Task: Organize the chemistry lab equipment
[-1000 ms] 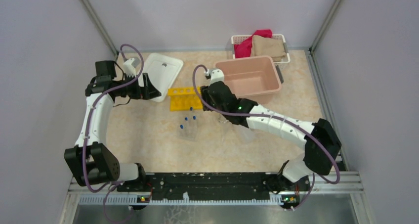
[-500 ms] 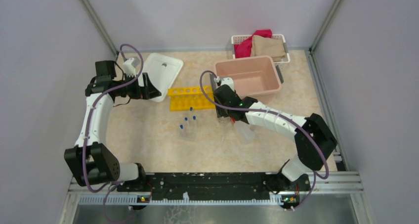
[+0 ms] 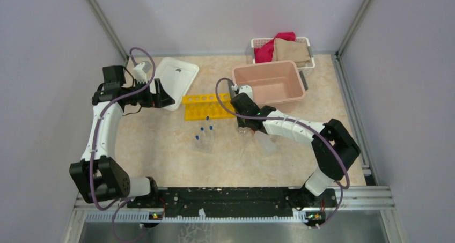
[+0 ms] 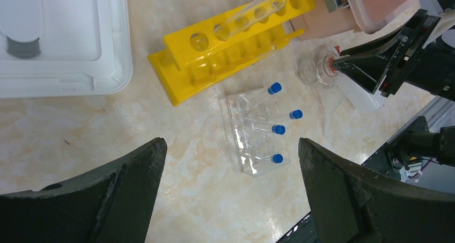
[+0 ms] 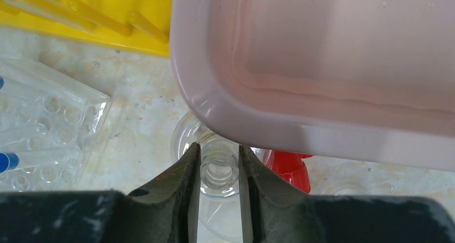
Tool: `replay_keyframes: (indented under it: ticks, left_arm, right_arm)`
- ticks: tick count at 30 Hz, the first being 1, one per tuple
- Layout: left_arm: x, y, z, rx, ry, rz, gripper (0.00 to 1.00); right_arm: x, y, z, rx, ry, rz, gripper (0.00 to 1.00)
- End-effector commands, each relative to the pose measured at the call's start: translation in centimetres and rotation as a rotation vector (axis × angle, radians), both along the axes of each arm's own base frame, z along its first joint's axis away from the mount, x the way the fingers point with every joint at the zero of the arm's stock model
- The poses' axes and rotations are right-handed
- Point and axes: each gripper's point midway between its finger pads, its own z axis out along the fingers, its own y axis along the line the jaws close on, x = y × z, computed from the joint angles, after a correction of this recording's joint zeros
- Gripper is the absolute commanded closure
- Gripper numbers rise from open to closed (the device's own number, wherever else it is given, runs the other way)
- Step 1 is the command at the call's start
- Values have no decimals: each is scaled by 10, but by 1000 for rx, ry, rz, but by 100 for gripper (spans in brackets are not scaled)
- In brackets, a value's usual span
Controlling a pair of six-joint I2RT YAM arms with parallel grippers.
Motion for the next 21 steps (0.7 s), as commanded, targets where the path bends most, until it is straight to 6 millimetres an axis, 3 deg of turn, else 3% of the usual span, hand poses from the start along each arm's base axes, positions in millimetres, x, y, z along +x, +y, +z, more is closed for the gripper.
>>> replay_keyframes:
  ticks: [1, 6, 10, 21]
  left_arm:
    - [3, 0, 21, -8, -60, 1, 1]
    - [2, 2, 20, 3, -60, 2, 1]
    - [2, 4, 21, 18, -70, 6, 1]
    - [1, 4, 24, 24, -79, 15, 1]
  right_arm:
    - [9, 7, 7, 38, -34, -3, 78]
    - [7, 8, 14, 52, -32, 2, 100]
    - [2, 11, 46, 112, -57, 26, 100]
    - [-5, 12, 206, 260, -203, 79, 100]
